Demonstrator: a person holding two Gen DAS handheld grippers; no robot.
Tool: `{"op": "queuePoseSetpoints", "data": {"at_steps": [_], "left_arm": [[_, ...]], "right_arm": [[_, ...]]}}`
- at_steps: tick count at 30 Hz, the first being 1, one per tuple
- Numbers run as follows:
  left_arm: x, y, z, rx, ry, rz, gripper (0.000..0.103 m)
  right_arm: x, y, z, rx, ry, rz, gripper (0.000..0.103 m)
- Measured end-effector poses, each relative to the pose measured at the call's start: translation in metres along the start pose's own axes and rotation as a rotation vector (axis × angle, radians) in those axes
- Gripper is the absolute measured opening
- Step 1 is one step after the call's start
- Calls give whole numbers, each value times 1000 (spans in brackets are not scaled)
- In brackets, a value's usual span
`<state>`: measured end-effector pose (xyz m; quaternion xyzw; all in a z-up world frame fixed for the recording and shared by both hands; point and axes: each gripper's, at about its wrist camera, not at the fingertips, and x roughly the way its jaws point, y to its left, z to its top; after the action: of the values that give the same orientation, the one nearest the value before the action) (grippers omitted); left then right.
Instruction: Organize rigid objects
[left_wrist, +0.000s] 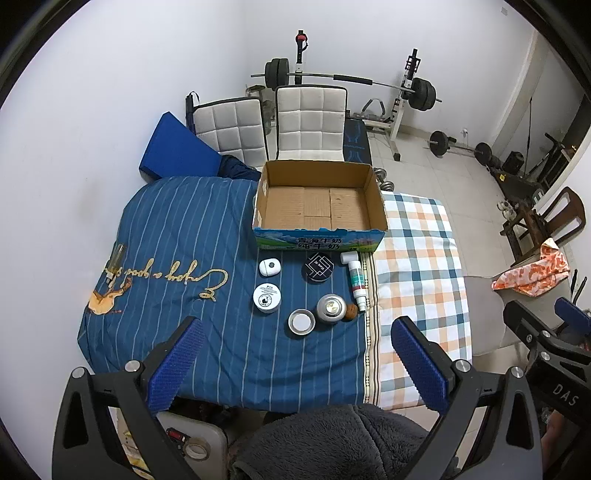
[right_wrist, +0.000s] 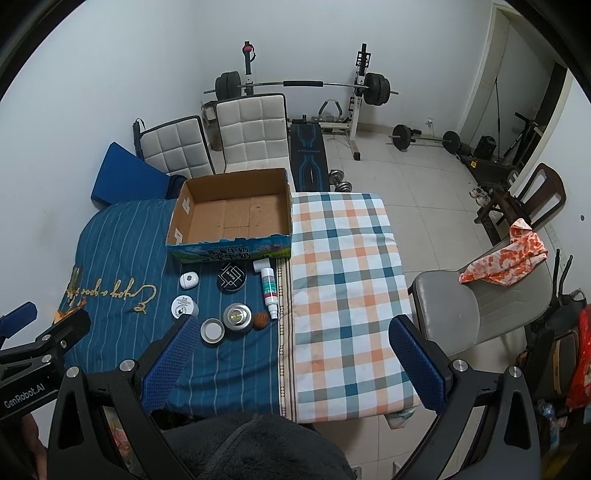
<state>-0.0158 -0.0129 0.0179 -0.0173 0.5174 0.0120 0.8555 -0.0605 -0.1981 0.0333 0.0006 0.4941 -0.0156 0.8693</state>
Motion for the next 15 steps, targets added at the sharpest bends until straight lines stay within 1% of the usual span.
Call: {"op": "queuePoseSetpoints", "data": {"at_steps": [15], "left_arm": [[0,5,-2,-4,2,-3,103]], "right_arm": [[-2,-1,-1,0,-2,3,103]]}}
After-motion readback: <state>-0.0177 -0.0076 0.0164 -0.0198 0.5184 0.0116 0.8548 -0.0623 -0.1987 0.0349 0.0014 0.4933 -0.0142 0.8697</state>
